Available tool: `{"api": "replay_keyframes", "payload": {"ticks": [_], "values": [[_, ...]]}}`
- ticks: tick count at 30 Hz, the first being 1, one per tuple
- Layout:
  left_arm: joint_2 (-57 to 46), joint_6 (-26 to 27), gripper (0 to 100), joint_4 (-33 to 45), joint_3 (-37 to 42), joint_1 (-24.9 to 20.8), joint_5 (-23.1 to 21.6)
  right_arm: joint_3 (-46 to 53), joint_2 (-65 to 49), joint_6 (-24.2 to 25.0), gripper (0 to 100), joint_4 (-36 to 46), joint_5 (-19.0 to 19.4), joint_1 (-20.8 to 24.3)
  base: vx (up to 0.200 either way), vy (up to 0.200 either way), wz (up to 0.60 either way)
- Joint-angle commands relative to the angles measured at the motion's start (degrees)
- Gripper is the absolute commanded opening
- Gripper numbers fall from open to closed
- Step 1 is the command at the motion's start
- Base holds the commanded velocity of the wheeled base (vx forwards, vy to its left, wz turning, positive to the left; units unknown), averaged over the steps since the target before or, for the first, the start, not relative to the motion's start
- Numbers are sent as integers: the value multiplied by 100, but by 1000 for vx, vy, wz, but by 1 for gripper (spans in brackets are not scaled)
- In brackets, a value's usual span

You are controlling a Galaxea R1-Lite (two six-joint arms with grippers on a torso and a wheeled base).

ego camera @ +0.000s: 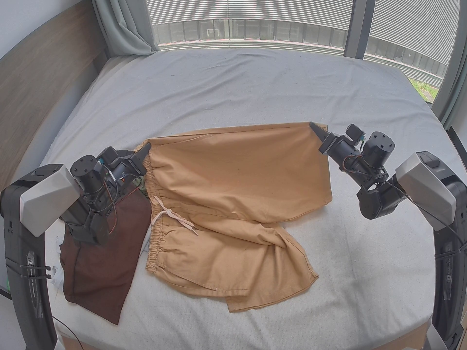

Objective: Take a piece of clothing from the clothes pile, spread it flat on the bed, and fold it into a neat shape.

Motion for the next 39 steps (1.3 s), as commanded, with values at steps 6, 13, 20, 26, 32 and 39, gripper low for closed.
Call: {"api": "replay_keyframes", "payload": {"ticks": [6,13,20,26,32,39], "values": [[411,-175,0,7,-450,-23,26,-576,486,-8,0,165,-14,-8,0,0,0],[666,-263,0,-1,-696,-23,26,-971,750,-8,0,235,-23,9,0,0,0],[771,-421,0,7,-916,-14,26,-1165,891,-17,0,253,-23,44,0,0,0],[868,-430,0,7,-1030,-6,17,-1288,908,-17,0,262,-23,36,0,0,0],[885,-500,100,7,-1074,-6,8,-1288,917,-17,100,262,-23,18,0,0,0],[789,-781,100,16,-1013,-93,52,-918,820,-25,100,156,-49,36,0,0,0]]}}
